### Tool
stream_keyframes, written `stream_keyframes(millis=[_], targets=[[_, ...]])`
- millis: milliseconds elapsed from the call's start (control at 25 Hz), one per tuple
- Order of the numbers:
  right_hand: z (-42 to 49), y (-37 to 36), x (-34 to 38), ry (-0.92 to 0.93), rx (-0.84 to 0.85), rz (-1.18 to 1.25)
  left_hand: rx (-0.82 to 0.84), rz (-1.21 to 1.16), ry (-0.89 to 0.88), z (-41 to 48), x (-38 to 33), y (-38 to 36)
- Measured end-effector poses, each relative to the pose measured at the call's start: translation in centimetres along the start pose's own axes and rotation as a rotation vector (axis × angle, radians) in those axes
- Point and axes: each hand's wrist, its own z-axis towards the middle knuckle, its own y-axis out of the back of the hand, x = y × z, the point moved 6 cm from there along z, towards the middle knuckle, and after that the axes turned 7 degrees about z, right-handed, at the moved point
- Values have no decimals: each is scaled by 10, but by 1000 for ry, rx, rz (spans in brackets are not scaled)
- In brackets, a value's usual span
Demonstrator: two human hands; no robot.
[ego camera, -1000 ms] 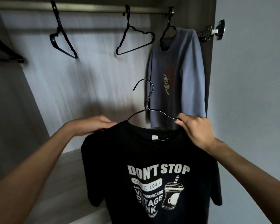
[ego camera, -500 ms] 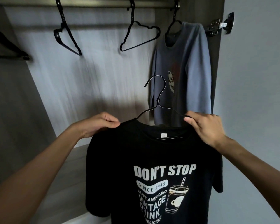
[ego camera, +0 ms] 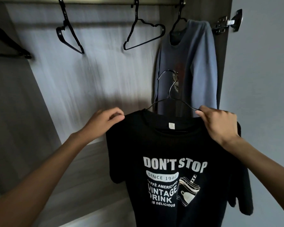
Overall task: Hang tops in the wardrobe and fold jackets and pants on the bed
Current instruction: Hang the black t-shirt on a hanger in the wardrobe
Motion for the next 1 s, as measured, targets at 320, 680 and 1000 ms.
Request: stream_keyframes(millis=[320,680,1000], targets=[[0,12,-10,1,-84,-30,289,-769,357,-25,36,-25],[0,14,-13,-10,-89,-50,46,-265,252,-12,48,3],[18,15,17,-40,41,51,37,12,57,21,-28,-18]])
